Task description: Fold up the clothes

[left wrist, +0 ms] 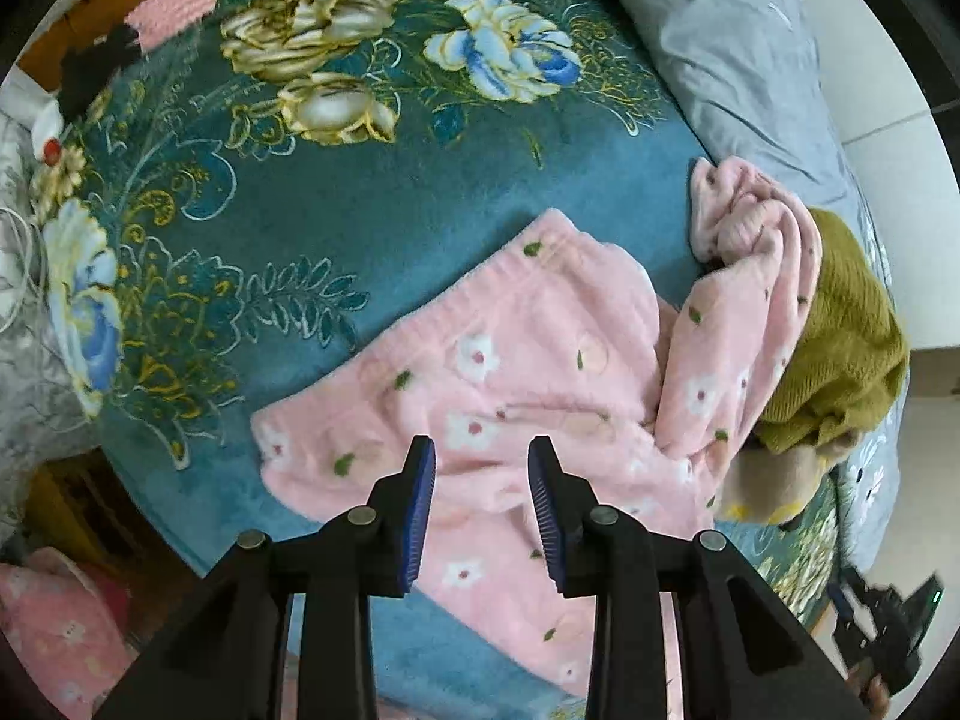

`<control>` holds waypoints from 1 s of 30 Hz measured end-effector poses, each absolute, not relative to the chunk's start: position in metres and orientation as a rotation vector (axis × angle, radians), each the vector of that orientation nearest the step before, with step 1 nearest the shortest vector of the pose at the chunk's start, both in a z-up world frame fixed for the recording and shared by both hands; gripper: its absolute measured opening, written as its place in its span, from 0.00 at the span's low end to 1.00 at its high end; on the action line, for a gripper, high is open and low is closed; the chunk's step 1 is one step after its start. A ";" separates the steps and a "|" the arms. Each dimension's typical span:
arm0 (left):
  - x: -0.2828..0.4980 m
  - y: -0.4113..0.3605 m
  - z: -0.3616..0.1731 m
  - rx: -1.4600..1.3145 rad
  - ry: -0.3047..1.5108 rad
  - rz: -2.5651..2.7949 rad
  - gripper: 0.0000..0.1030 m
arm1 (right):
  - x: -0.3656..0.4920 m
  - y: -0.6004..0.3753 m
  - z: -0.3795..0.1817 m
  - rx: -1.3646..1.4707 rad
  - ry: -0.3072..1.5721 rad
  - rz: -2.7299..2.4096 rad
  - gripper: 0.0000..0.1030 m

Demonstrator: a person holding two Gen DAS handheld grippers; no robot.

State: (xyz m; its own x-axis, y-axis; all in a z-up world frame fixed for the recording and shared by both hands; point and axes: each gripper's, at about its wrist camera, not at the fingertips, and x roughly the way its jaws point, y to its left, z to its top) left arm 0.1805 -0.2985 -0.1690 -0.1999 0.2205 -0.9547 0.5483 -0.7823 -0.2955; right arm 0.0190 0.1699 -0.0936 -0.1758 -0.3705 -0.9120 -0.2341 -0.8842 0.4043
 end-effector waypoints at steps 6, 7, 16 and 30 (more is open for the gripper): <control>0.156 -0.312 -0.189 1.835 0.917 -2.070 0.37 | -0.073 0.071 -0.097 1.917 -0.489 -2.156 0.34; 0.153 -0.314 -0.192 1.841 0.925 -2.068 0.38 | -0.090 0.055 -0.098 1.916 -0.444 -2.150 0.34; 0.142 -0.333 -0.223 1.867 1.010 -1.982 0.40 | -0.221 -0.043 -0.127 1.907 -0.197 -2.126 0.48; 0.157 -0.353 -0.244 1.847 1.085 -1.831 0.41 | -0.297 -0.084 -0.190 1.987 -0.200 -2.082 0.46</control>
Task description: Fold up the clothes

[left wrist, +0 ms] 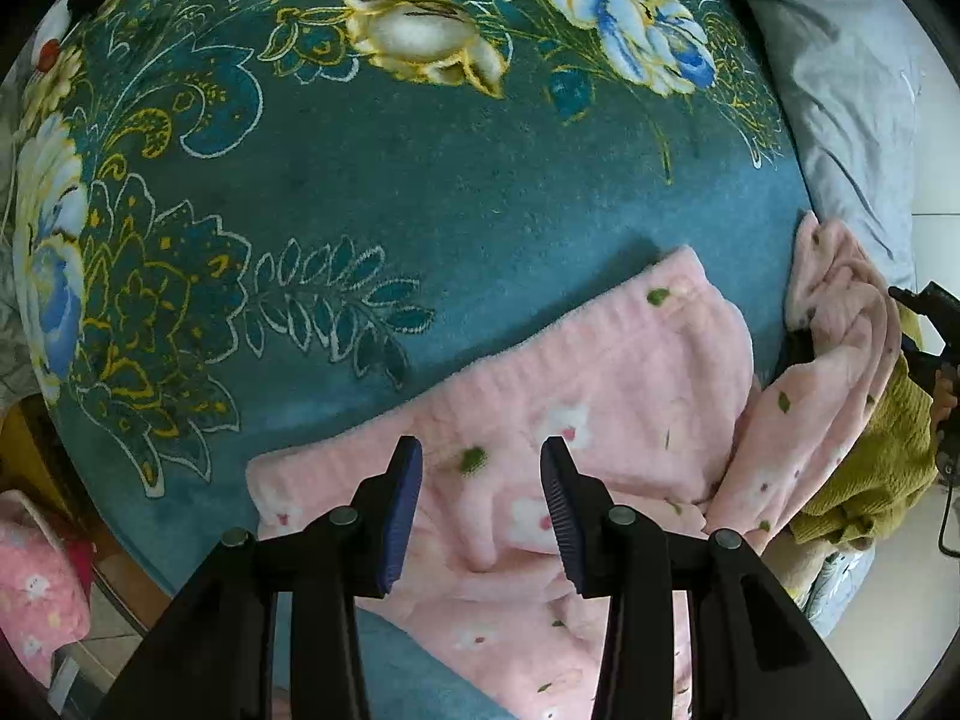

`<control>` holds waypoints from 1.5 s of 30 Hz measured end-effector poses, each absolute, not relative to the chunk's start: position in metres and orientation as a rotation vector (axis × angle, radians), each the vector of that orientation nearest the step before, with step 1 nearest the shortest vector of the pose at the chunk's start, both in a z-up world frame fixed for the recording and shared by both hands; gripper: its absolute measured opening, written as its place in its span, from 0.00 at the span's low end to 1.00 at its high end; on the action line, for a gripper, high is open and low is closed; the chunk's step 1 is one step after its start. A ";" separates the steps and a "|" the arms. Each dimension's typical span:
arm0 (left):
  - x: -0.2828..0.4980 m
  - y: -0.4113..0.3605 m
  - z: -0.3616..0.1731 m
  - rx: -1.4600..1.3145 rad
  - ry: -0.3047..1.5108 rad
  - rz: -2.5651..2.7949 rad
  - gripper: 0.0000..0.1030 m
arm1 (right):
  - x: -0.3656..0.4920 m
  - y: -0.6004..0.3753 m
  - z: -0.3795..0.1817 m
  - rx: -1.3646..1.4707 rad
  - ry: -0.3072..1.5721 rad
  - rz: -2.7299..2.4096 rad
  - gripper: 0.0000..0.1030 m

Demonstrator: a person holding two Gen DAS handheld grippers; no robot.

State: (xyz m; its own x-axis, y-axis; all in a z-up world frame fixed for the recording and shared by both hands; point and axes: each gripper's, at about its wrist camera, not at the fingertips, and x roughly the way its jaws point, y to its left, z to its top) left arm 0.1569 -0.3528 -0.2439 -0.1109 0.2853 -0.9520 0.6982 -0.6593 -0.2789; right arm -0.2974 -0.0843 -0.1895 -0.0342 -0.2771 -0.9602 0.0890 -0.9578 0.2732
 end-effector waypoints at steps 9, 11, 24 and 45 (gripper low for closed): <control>0.139 -0.345 -0.228 1.832 1.128 -1.881 0.41 | -0.260 -0.059 -0.114 1.757 -0.356 -2.049 0.07; 0.136 -0.342 -0.222 1.832 1.134 -1.902 0.41 | -0.233 -0.036 -0.082 1.680 -0.403 -2.062 0.07; 0.131 -0.321 -0.176 1.874 1.096 -2.037 0.41 | 0.034 0.166 -0.086 1.913 -0.750 -2.194 0.06; 0.150 -0.295 -0.148 1.923 0.993 -2.006 0.41 | 0.050 0.232 -0.162 2.038 -1.022 -2.175 0.41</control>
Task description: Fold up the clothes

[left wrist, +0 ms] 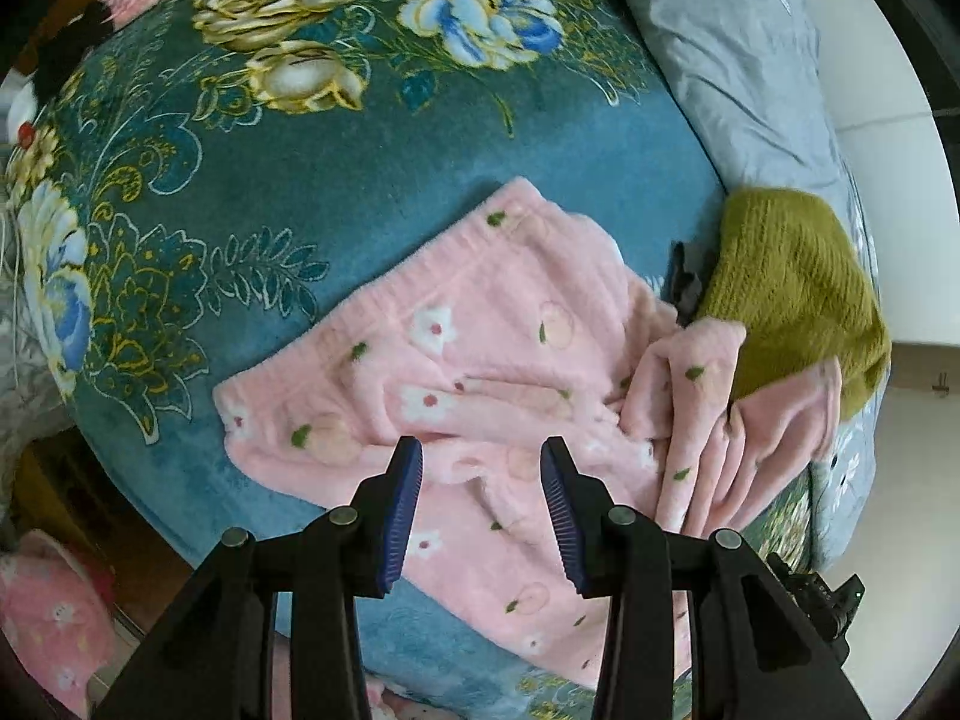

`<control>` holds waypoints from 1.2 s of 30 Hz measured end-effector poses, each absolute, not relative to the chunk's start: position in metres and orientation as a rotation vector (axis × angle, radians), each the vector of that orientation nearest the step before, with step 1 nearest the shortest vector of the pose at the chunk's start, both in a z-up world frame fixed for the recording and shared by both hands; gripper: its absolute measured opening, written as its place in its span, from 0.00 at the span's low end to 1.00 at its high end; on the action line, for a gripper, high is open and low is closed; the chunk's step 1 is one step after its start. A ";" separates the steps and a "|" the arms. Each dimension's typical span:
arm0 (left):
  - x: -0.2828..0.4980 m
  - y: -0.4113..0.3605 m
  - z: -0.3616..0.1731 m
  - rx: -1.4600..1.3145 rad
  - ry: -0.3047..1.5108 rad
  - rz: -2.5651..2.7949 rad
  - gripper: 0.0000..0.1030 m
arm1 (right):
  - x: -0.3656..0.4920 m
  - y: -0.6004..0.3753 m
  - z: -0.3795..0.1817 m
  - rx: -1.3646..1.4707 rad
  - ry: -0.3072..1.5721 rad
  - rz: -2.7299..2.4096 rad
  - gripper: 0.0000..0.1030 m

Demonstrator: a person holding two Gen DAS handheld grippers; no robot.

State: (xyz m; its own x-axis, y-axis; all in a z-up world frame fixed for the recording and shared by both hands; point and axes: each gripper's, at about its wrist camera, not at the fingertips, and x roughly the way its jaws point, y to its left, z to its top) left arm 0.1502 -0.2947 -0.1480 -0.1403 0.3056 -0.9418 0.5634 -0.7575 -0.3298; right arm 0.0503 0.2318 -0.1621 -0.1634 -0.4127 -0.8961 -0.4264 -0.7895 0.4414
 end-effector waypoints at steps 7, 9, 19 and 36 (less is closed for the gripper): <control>0.133 -0.295 -0.141 1.877 0.980 -1.968 0.41 | -0.025 0.214 -0.150 -2.061 0.819 2.402 0.57; 0.127 -0.293 -0.140 1.880 0.945 -1.964 0.41 | -0.035 0.208 -0.156 -2.092 0.778 2.428 0.57; 0.113 -0.280 -0.145 1.941 0.809 -1.914 0.41 | -0.077 0.179 -0.193 -2.250 0.606 2.506 0.57; 0.089 -0.222 -0.138 2.036 0.724 -2.002 0.41 | 0.014 0.351 -0.110 -1.613 1.143 2.522 0.10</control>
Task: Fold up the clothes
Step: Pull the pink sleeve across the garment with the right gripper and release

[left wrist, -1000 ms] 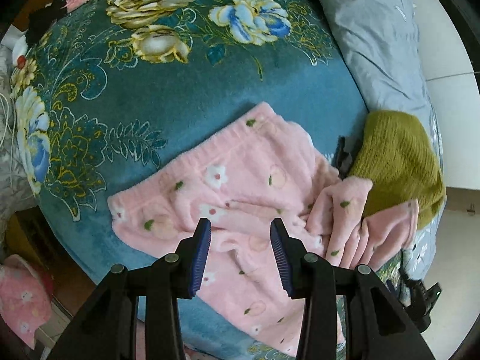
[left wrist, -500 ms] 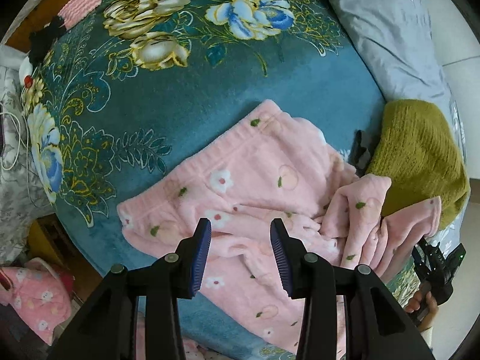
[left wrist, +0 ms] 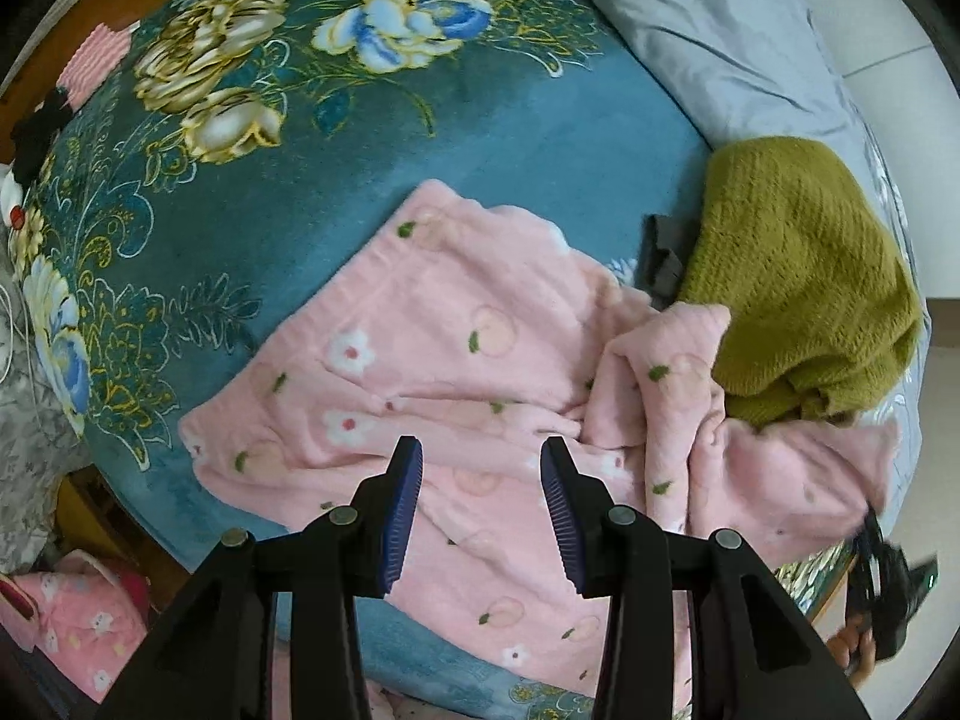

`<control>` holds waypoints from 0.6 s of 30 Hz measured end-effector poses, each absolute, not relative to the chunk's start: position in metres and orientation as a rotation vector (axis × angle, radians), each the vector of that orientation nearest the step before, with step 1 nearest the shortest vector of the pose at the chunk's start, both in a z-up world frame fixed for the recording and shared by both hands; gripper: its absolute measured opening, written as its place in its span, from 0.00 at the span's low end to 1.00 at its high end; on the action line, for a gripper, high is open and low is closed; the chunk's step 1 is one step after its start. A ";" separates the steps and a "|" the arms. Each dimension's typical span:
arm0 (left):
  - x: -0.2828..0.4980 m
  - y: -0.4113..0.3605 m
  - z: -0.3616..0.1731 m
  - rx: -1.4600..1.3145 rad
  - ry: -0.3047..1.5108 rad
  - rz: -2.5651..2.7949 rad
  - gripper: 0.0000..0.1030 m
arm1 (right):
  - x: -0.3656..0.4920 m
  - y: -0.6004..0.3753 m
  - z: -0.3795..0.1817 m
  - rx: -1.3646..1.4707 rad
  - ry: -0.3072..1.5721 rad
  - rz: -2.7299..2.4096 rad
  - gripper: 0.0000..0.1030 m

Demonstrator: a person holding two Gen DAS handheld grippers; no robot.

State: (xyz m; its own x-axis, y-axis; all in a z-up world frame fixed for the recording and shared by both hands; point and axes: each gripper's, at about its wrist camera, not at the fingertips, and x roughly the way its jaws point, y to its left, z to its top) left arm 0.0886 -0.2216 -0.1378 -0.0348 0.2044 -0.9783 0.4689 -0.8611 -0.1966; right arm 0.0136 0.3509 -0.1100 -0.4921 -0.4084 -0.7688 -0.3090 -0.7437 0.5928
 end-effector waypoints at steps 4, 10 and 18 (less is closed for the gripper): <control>0.091 -0.221 -0.139 2.032 0.718 -1.994 0.41 | 0.049 0.428 -0.121 1.665 -1.266 -2.572 0.09; 0.093 -0.221 -0.146 2.036 0.687 -1.964 0.41 | 0.102 0.540 -0.146 1.889 -1.527 -2.753 0.08; 0.087 -0.227 -0.148 2.024 0.640 -1.960 0.41 | 0.135 0.575 -0.169 2.009 -1.700 -2.738 0.02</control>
